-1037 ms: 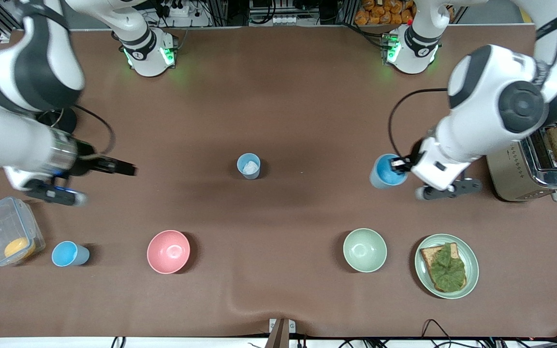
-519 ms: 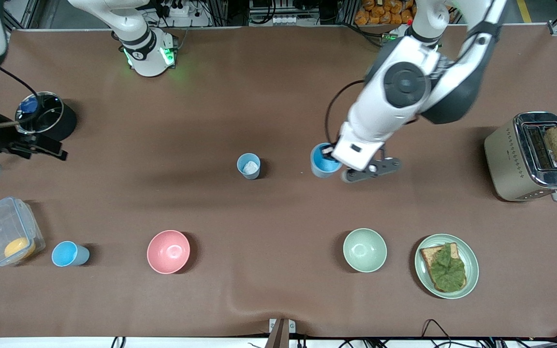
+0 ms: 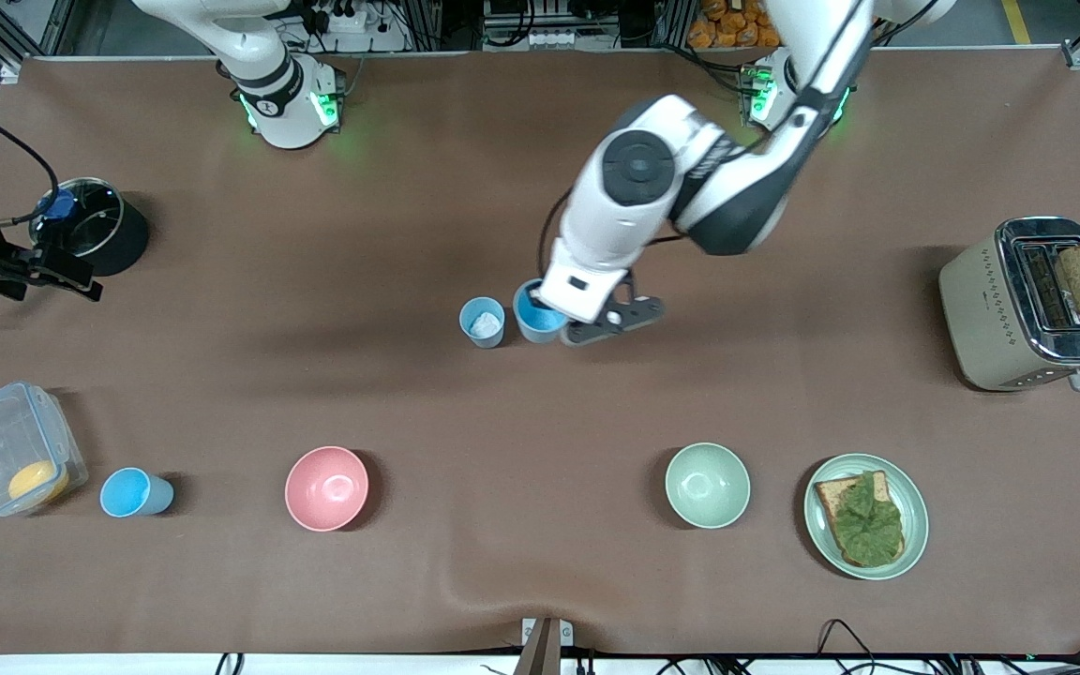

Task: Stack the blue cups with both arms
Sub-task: 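Release the cup with the right gripper while the left gripper carries its cup, then lower the left gripper's cup into the standing blue cup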

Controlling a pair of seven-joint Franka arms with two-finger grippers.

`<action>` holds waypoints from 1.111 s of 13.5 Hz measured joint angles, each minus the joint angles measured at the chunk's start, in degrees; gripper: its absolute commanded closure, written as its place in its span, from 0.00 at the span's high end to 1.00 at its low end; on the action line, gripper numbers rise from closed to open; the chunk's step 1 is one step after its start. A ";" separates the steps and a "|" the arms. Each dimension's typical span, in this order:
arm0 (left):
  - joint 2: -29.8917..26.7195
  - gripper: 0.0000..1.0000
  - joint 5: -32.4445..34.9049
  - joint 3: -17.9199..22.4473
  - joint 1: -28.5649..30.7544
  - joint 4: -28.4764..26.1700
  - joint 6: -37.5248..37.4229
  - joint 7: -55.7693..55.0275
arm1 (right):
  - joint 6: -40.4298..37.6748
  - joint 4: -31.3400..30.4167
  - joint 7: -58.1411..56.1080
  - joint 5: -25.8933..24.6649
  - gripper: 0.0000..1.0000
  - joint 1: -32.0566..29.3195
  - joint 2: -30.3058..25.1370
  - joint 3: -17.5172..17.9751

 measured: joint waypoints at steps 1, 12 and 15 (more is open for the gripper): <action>1.10 0.00 1.13 0.02 -1.75 0.08 1.23 -3.08 | 0.06 0.02 -0.02 -0.15 1.00 -0.02 -0.11 0.27; 9.22 0.00 3.79 0.43 -7.69 0.72 10.54 -10.05 | -5.29 4.72 -0.03 -2.62 1.00 -1.47 -0.78 3.38; 10.28 0.41 4.09 0.48 -7.91 0.77 10.83 -10.05 | -5.53 4.78 -0.03 -2.62 1.00 -1.48 -0.77 3.79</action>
